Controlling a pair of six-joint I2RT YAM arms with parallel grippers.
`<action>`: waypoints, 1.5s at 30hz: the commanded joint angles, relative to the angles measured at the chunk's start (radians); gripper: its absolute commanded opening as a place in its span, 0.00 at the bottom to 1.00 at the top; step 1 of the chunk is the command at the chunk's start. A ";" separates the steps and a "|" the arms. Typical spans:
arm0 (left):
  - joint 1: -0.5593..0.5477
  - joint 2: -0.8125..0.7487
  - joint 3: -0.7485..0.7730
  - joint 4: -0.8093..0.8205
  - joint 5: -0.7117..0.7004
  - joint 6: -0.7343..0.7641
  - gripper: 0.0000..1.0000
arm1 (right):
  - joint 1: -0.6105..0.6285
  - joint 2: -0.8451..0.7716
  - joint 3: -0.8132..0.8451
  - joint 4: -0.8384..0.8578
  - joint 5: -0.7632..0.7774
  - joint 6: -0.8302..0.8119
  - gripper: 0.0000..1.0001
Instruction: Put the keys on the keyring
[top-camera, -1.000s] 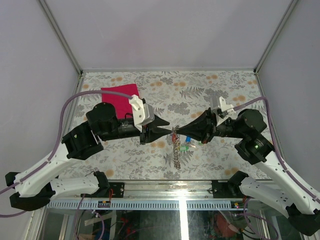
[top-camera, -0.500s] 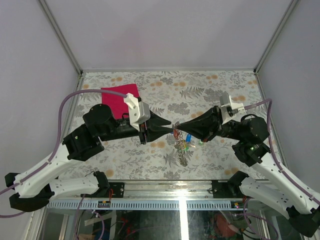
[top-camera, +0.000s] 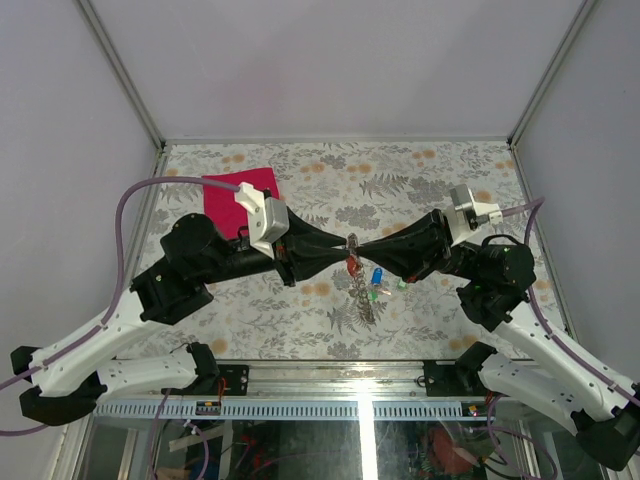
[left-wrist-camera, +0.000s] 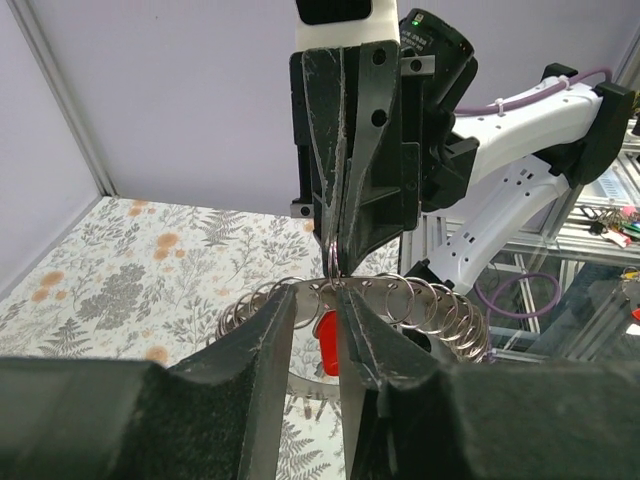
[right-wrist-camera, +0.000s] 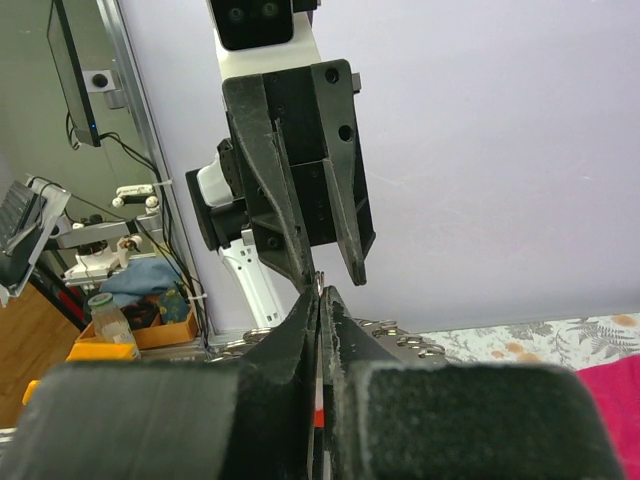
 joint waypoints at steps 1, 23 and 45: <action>-0.006 0.002 -0.007 0.115 0.030 -0.036 0.24 | 0.001 -0.003 0.015 0.145 0.022 0.031 0.00; -0.005 0.053 0.000 0.140 0.086 -0.055 0.13 | 0.002 0.002 0.016 0.141 0.003 0.023 0.00; -0.005 0.166 0.236 -0.267 0.078 0.086 0.00 | 0.002 -0.075 0.165 -0.407 -0.062 -0.333 0.26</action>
